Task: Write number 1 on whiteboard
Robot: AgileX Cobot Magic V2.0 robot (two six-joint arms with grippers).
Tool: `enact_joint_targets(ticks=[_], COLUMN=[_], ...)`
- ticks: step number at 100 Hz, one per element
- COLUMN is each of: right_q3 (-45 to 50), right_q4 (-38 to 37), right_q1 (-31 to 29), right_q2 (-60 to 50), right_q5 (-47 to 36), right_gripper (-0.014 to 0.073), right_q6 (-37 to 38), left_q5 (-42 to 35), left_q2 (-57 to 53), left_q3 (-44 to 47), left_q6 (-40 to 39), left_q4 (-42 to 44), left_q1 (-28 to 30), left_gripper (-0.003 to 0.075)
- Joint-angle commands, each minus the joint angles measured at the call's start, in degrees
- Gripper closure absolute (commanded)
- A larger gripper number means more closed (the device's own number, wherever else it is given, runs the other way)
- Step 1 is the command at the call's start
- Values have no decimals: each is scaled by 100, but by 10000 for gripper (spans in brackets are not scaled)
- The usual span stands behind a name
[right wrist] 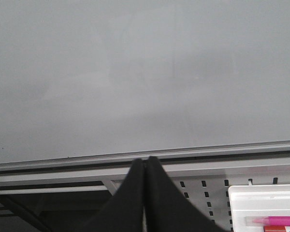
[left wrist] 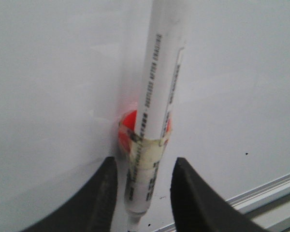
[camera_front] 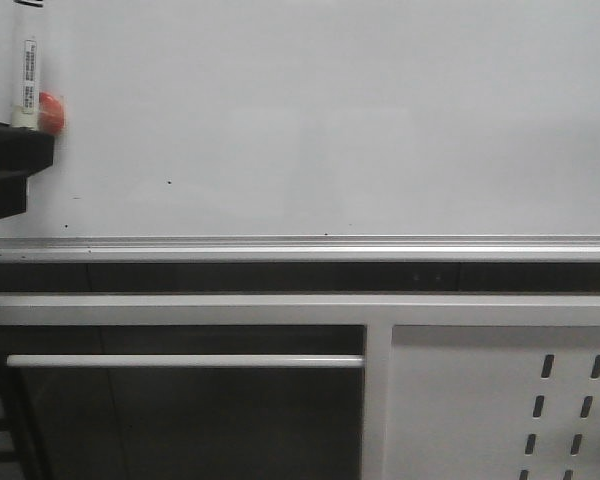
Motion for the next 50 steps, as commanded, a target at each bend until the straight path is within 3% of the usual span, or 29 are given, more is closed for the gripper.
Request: enact_joint_targets(ticks=[1,10,32,50], right_q3=[-128,-128,-128,-139], right_q4=[95,95,99,938], right_q1=[12,12,12,12], right_q2=[115,115,115,203], right_q5=[-437,-437,-423,-115], right_gripper=[665,665,665,665], right_q6=[-83,-83,-199,-1330], left_q5=[-539,-563,-586,-534], left_q2=[-106,-106,-106,-106], left_q3=[-138,-138,-119,-115], left_q6=[7,7,7,7], left_q4=[-69,34,408,1360], left_q1=[-55,-55,-55,-55], left_gripper=[616,740,739,739])
